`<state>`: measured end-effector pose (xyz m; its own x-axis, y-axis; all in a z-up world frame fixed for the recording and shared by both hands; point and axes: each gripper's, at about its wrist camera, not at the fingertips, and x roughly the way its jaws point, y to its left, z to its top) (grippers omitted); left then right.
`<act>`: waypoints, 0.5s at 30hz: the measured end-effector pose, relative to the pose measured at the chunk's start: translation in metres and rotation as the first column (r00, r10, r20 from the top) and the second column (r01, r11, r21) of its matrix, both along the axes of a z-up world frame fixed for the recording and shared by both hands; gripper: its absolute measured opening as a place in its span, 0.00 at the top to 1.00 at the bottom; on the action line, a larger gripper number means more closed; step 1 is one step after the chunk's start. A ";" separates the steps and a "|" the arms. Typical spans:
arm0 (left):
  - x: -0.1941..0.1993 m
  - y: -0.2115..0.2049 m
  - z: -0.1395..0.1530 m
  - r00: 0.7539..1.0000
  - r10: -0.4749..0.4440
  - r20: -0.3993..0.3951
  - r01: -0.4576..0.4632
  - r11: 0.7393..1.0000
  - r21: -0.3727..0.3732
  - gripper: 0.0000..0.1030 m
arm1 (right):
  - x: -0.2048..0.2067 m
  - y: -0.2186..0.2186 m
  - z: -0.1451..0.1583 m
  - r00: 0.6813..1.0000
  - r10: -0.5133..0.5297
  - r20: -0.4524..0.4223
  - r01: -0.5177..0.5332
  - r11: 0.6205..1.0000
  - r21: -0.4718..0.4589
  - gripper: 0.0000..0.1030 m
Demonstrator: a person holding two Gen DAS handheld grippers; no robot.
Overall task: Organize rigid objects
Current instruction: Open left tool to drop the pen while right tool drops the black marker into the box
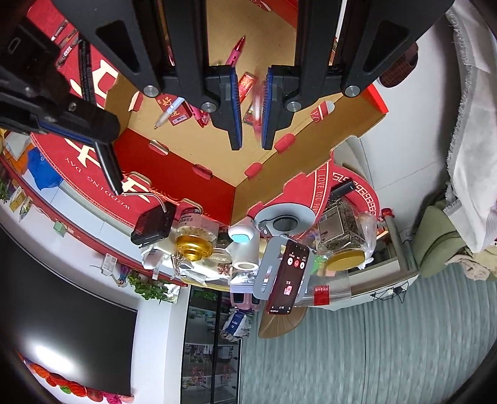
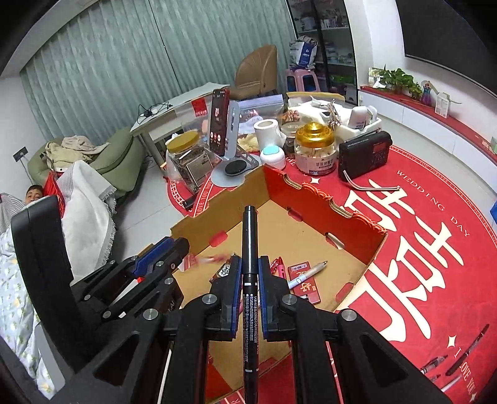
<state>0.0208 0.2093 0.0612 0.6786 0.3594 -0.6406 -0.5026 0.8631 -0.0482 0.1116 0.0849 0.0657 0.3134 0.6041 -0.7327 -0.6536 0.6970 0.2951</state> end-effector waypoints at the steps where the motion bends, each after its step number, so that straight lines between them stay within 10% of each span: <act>1: 0.001 0.001 -0.001 1.000 0.001 -0.002 -0.001 1.000 0.000 0.87 | 0.001 0.002 -0.002 1.000 0.000 -0.003 0.000 1.000 -0.004 0.89; 10: 0.014 0.010 -0.014 0.999 0.008 -0.040 -0.009 1.000 -0.014 0.87 | 0.015 0.014 -0.024 1.000 -0.013 -0.020 0.011 0.998 -0.066 0.89; 13: 0.021 0.014 -0.025 0.997 0.003 -0.077 -0.006 0.999 -0.042 0.29 | 0.019 0.017 -0.038 0.999 -0.015 -0.033 0.011 0.994 -0.112 0.85; 15: 0.018 0.018 -0.029 0.995 0.054 -0.081 -0.056 0.998 -0.029 0.21 | 0.023 0.012 -0.045 0.998 -0.054 -0.019 0.051 0.989 -0.138 0.54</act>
<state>0.0390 0.2277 0.0322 0.6041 0.3739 -0.7037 -0.5528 0.8327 -0.0322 0.1349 0.0965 0.0208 0.3248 0.4804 -0.8146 -0.6093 0.7651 0.2083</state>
